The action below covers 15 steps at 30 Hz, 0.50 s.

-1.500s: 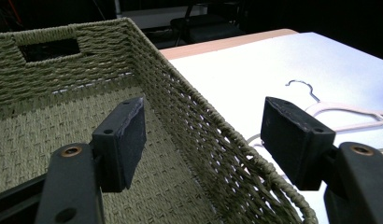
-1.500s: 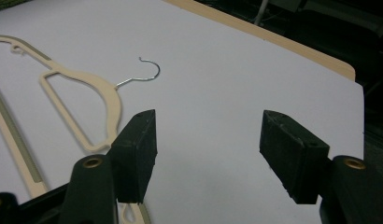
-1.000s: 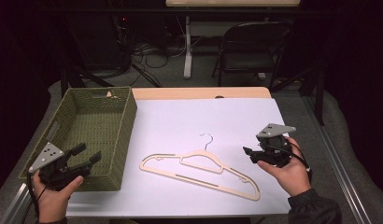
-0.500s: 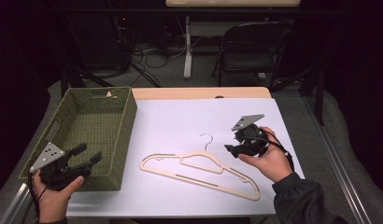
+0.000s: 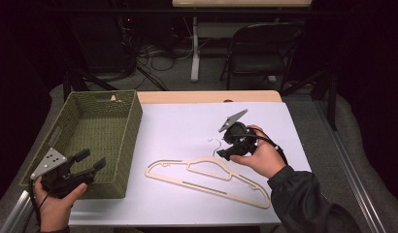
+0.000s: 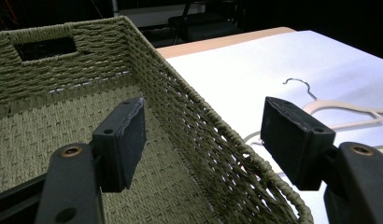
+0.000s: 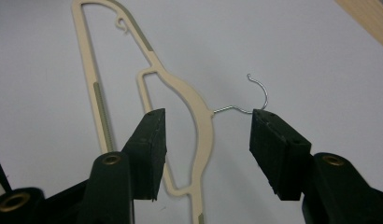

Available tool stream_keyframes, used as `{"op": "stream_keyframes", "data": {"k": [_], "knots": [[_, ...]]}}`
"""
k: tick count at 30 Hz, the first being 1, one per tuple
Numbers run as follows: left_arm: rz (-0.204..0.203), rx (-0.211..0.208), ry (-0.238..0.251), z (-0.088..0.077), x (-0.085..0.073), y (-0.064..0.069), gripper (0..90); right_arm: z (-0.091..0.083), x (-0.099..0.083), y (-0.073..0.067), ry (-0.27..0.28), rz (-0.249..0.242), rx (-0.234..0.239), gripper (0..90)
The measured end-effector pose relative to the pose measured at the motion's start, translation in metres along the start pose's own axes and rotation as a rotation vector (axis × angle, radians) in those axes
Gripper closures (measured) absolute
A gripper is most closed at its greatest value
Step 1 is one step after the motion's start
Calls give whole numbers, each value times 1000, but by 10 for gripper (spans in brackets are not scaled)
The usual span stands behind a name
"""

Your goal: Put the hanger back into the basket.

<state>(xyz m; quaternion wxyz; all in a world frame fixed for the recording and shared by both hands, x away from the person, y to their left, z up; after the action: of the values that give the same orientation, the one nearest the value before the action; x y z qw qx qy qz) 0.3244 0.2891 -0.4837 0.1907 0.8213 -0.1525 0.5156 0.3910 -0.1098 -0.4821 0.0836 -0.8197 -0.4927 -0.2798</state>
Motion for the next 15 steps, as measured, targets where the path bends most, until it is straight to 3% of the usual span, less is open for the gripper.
{"op": "stream_keyframes", "data": {"k": [3, 10, 15], "knots": [[-1, 0, -1, 0, 0, 0, 312, 3, 3, -3, 8, -3, 29, 499], [3, 0, -6, 1, -1, 1, 312, 9, -2, -7, -116, -56, 72, 495], [2, -1, -6, 1, -1, 1, 311, 18, -7, -8, -169, -86, 66, 471]]}}
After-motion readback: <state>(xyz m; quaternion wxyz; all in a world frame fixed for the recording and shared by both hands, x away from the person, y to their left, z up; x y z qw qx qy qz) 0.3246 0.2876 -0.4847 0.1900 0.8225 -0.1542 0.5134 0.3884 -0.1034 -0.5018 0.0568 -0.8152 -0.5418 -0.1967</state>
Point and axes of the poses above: each handheld gripper's, and its own axes: z roughly forward along the jaws, x roughly out of its top, y roughly to its right, the point moved 8 cm from there along z, roughly forward along the jaws, and after that the axes turned 6 degrees about -z, right-handed, at the moved point
